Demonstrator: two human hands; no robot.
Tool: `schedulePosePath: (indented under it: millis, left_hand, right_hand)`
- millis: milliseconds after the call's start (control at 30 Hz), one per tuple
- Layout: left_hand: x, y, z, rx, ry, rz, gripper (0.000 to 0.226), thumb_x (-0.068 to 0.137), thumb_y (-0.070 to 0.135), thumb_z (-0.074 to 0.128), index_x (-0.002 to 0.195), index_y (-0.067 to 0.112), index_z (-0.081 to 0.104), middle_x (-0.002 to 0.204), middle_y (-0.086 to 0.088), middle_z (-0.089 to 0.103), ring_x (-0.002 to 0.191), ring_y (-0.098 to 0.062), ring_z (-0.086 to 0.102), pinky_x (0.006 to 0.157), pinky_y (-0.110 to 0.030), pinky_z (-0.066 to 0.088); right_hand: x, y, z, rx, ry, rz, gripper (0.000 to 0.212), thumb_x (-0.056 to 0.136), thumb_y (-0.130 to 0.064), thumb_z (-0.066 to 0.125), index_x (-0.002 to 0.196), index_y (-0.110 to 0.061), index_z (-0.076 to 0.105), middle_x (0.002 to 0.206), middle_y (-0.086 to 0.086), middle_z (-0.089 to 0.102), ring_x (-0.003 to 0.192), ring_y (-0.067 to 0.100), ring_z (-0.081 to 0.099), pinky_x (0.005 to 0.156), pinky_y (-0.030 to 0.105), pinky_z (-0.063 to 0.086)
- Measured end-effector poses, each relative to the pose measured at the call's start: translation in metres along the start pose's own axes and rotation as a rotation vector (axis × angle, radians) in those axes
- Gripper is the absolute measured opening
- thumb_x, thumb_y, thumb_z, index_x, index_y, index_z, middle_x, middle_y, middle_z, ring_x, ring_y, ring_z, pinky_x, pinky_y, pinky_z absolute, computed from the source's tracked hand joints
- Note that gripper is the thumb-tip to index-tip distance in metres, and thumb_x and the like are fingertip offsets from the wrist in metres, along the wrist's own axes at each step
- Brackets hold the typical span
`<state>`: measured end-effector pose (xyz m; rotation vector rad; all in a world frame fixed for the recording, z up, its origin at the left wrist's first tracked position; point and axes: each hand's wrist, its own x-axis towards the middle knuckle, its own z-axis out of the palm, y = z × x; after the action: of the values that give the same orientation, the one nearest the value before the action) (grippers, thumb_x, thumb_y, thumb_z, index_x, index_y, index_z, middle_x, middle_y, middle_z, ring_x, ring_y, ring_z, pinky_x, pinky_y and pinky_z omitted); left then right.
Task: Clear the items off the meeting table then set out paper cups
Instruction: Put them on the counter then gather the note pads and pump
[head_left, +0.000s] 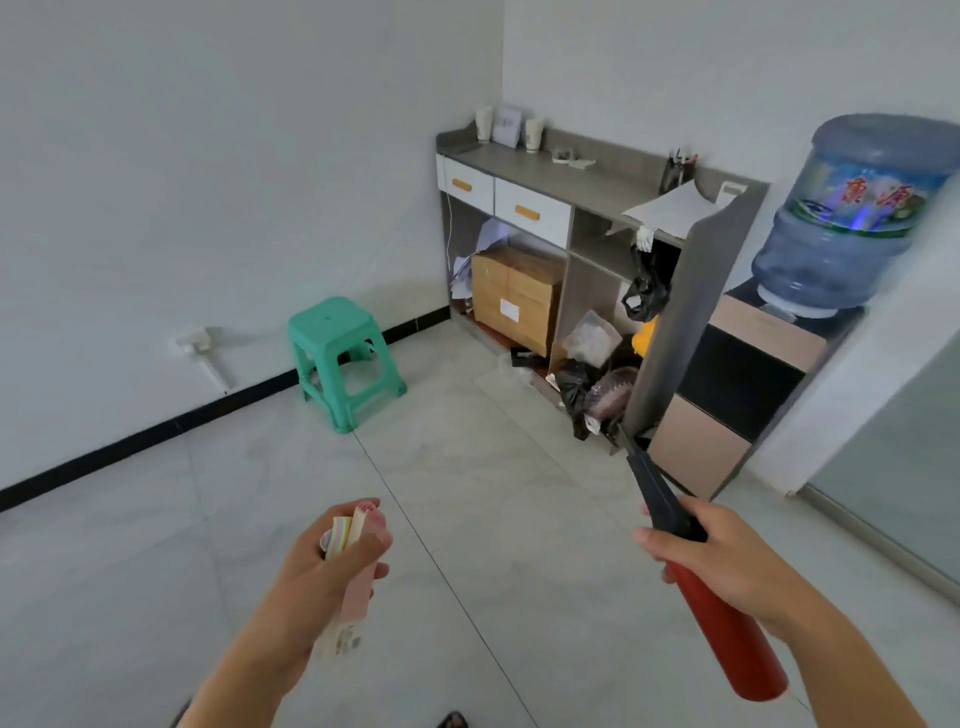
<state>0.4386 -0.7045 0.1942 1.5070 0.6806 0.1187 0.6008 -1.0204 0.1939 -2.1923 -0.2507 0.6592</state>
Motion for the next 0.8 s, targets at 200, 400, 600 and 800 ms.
schedulePosePath:
  millis: [200,400,600,800]
  left_hand:
    - [0.149,0.084,-0.009,0.094,-0.109,0.028,0.036,0.074,0.032,0.076,0.108,0.026,0.066,0.107,-0.022,0.066,0.081,-0.024,0.068,0.072,-0.033,0.052]
    - [0.280,0.116,0.018,0.114,-0.252,-0.012,0.035,0.067,0.038,0.074,0.102,0.033,0.070,0.099,-0.018,0.069,0.082,-0.026,0.071,0.070,-0.033,0.054]
    - [0.422,0.166,0.046,0.120,-0.213,0.017,0.038,0.067,0.039,0.079,0.103,0.032,0.069,0.105,-0.019,0.067,0.082,-0.025,0.070,0.070,-0.033,0.054]
    - [0.540,0.229,0.063,0.089,-0.170,0.047,0.040,0.062,0.046,0.079,0.099,0.035,0.071,0.106,-0.018,0.067,0.086,-0.028,0.071,0.074,-0.036,0.055]
  right_hand:
    - [0.110,-0.067,-0.010,0.045,0.050,0.061,0.023,0.082,-0.045,0.068,0.097,-0.033,0.056,0.082,0.004,0.072,0.072,0.014,0.070,0.061,0.020,0.048]
    - [0.217,-0.085,-0.040,0.088,0.096,0.130,0.023,0.083,-0.043,0.068,0.100,-0.035,0.055,0.086,0.004,0.072,0.075,0.015,0.071,0.062,0.020,0.047]
    - [0.363,-0.108,-0.088,0.098,0.123,0.134,0.025,0.083,-0.041,0.070,0.097,-0.024,0.059,0.086,0.013,0.072,0.079,0.025,0.072,0.066,0.029,0.056]
    - [0.506,-0.173,-0.131,0.057,0.101,0.052,0.025,0.080,-0.044,0.072,0.091,-0.023,0.063,0.079,0.012,0.072,0.071,0.025,0.071,0.070,0.036,0.059]
